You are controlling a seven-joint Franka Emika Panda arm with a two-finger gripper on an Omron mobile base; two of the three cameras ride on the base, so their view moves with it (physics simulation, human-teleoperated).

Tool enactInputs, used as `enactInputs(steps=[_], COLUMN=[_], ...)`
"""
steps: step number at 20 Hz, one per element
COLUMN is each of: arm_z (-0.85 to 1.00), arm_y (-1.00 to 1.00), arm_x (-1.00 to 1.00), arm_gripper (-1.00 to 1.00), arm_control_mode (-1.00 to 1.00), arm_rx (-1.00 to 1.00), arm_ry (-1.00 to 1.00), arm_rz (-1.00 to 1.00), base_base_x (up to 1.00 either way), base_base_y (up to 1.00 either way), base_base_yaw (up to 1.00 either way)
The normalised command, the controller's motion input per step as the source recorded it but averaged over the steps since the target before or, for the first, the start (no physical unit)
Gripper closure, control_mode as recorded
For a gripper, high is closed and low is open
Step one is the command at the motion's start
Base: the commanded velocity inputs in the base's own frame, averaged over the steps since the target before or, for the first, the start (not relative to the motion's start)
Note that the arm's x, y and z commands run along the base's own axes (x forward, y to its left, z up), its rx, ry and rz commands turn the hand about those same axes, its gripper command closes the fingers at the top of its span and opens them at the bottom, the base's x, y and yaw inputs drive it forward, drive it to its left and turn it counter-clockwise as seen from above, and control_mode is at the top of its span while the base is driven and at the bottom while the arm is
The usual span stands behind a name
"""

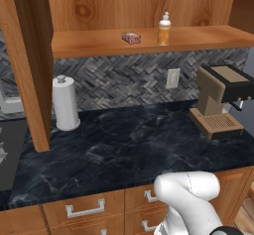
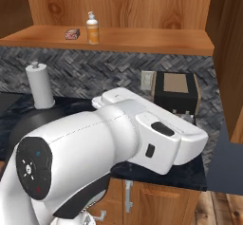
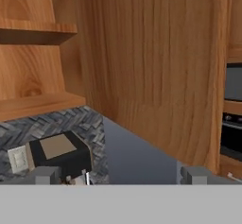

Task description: Pick up the soap dispenser and bar soap from the sink, and place them back in the cabinet, and close the cabinet doors.

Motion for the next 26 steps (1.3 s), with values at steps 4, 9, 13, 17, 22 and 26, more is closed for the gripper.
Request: enactInputs(steps=[4,9,13,17,22,26], arm_z=[0.11,0.02,0.01,0.0,0.0,0.0], arm_y=[0.0,-0.07,-0.23,-0.28,-0.23,-0.23], arm_x=[-0.18,-0.14,-0.08,-0.02,-0.01,-0.05], arm_gripper=[-1.0,-1.0,-1.0,-1.0,-1.0,-1.0], arm_control_mode=[-1.0,-1.0,-1.0,-1.0,-1.0,-1.0], arm_rx=[0.0,0.0,0.0,0.0,0.0,0.0], arm_ry=[-0.09,-0.03,0.0,0.0,-0.01,0.0], arm_rz=[-0.02,-0.01,0.0,0.0,0.0,0.0], base_base_x=[0.0,0.0,0.0,0.0,0.0,0.0], base_base_y=[0.0,0.0,0.0,0.0,0.0,0.0], base_base_yaw=[0.0,0.0,0.0,0.0,0.0,0.0])
